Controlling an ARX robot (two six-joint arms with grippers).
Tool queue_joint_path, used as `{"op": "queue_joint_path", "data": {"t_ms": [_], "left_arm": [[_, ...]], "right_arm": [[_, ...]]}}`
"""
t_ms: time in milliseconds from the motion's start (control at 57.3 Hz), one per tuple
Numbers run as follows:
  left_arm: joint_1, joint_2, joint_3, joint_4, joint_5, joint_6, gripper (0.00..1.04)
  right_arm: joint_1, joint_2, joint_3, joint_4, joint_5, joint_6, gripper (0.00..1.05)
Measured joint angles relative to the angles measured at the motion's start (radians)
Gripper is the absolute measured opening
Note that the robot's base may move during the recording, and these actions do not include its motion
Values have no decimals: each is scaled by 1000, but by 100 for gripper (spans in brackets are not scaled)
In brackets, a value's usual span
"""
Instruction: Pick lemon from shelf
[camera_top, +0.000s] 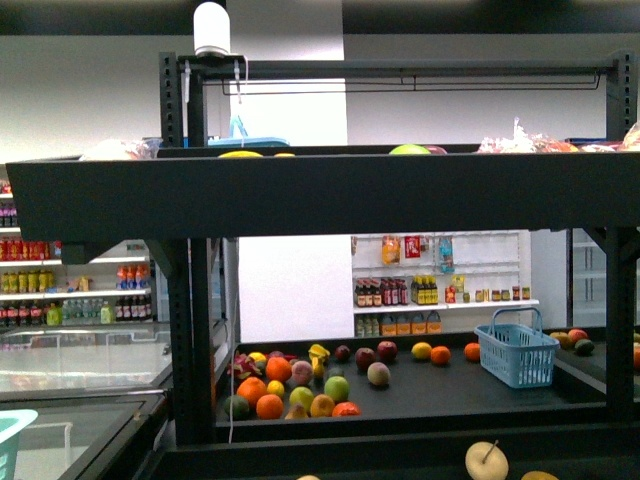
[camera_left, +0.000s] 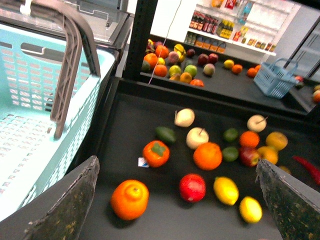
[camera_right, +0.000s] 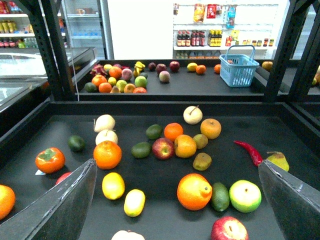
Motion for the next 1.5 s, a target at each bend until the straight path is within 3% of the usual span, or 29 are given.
{"op": "queue_joint_path", "data": {"t_ms": [279,384,698,1030,1502], "left_arm": [[379,522,383,-23,207,-498,97],[426,635,432,37,245,-631,97],[428,885,529,270,254,-880,97],[382,1030,647,318,197,-967,97],[381,1154,730,357,140,-1004,97]], "right_arm": [[0,0,0,0,0,0,97],[0,0,0,0,0,0,97],[0,0,0,0,0,0,97],[0,0,0,0,0,0,97],[0,0,0,0,0,0,97]]}}
